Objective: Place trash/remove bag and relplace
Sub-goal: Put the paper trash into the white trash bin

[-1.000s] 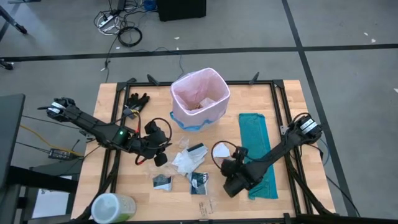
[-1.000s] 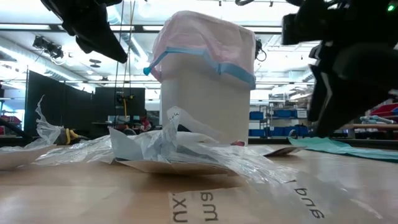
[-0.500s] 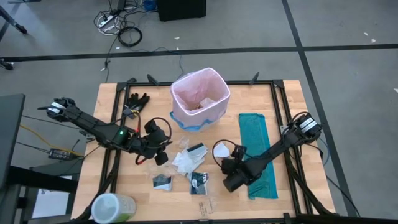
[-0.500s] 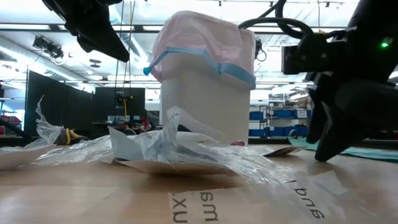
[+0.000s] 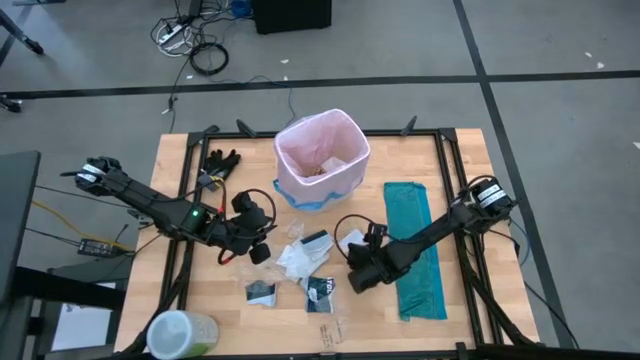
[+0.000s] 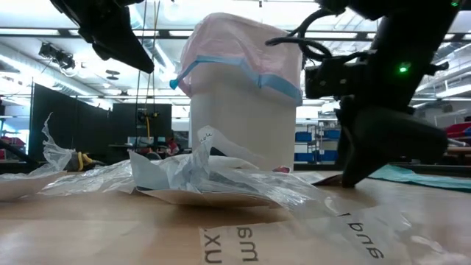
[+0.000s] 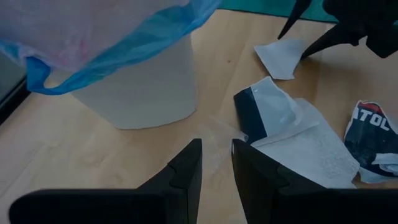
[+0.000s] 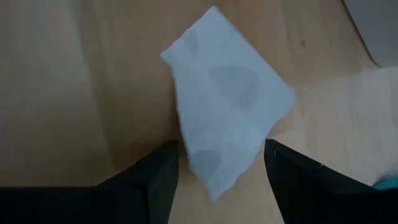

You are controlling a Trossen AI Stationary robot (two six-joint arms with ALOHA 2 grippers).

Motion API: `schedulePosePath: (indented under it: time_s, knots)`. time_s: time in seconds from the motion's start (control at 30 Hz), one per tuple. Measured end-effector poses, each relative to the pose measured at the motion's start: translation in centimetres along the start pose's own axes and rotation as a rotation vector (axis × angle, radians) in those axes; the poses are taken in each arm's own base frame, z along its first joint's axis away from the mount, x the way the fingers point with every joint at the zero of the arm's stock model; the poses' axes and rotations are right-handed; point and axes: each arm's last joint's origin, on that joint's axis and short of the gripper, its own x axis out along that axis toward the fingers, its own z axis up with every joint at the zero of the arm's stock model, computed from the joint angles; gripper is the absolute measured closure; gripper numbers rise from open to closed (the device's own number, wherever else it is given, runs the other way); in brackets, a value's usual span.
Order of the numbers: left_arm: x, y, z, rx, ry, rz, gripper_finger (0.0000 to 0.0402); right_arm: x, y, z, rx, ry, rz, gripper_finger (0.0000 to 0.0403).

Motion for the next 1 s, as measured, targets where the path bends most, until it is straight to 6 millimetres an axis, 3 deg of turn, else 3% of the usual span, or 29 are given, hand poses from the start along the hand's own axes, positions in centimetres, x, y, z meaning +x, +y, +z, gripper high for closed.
schedulePosePath:
  time_s: [0.13, 0.3, 0.5, 0.8, 1.0]
  knots:
    - [0.0, 0.0, 0.0, 0.001, -0.006, 0.012, 0.0305, 1.2, -0.4, 0.0, 0.053, 0.086, 0.043, 0.0223]
    - [0.0, 0.1, 0.0, 0.002, -0.010, 0.025, 0.0305, 1.9, -0.4, -0.5, 0.136, 0.187, 0.102, 0.0378]
    - [0.0, 0.1, 0.0, 0.004, -0.007, 0.027, 0.0305, 0.8, -0.7, 0.6, 0.219, 0.268, 0.073, 0.0401]
    - [0.0, 0.1, 0.0, -0.012, -0.011, 0.025, 0.0305, -5.4, -0.7, 6.2, 0.211, 0.204, 0.084, 0.0403]
    - [0.0, -0.2, 0.4, -0.091, -0.040, -0.003, 0.0305, -11.8, -3.5, 11.3, 0.248, 0.081, 0.081, 0.0403]
